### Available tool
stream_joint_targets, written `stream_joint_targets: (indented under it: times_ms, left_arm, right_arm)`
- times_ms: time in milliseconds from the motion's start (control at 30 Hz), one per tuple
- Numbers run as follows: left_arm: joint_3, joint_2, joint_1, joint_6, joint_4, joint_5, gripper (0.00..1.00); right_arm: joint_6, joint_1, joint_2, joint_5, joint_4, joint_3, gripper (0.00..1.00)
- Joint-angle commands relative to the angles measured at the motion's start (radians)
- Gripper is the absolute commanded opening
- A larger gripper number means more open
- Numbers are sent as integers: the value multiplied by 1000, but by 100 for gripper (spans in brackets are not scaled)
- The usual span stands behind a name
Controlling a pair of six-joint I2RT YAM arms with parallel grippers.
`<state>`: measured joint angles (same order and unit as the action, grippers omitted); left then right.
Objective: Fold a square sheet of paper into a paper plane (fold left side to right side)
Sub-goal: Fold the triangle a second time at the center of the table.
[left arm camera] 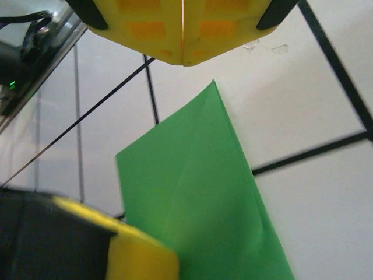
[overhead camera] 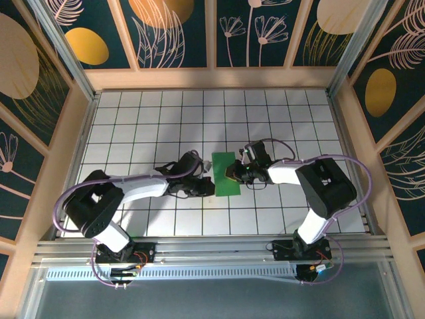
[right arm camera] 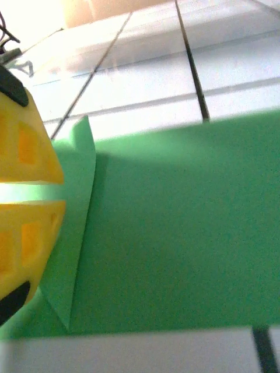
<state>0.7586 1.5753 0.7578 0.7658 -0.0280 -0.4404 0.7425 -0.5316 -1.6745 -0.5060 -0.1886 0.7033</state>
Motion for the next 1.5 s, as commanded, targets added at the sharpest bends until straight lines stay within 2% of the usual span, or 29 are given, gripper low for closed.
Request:
stream_joint_targets:
  times_ms: [0,133,300,433,500,600,767,1000,1233,1367,1467]
  left_arm:
    - [-14,-39,-47,29,16,1,14]
    - [-12,-30,-97,50,71,1,29]
    - [67,58,-116,29,91,-17,43]
    - [127,132,-117,9,81,1,47]
    - [155,182,-118,-5,71,15,47]
    - [185,225,-120,-19,65,24,46]
    - [209,268,-119,-25,82,-3,37]
    - [244,319,-119,-30,85,-31,29]
    - [233,301,-119,-37,94,-21,12]
    - [220,257,-119,-39,96,5,1]
    - [163,199,-118,-18,132,26,0]
  right_arm:
    - [36,3,112,-30,-103,-10,28]
    - [39,36,215,14,-114,-62,44]
    - [5,84,340,50,-60,-138,62]
    - [-5,104,433,69,-31,-204,76]
    - [-9,110,475,76,-12,-234,80]
    - [-10,119,519,75,11,-270,81]
    - [-13,130,554,73,32,-307,81]
    - [-17,135,560,72,41,-316,81]
    - [-19,137,540,51,24,-315,80]
    - [-4,133,493,2,-32,-313,74]
    - [14,123,441,-22,-76,-298,64]
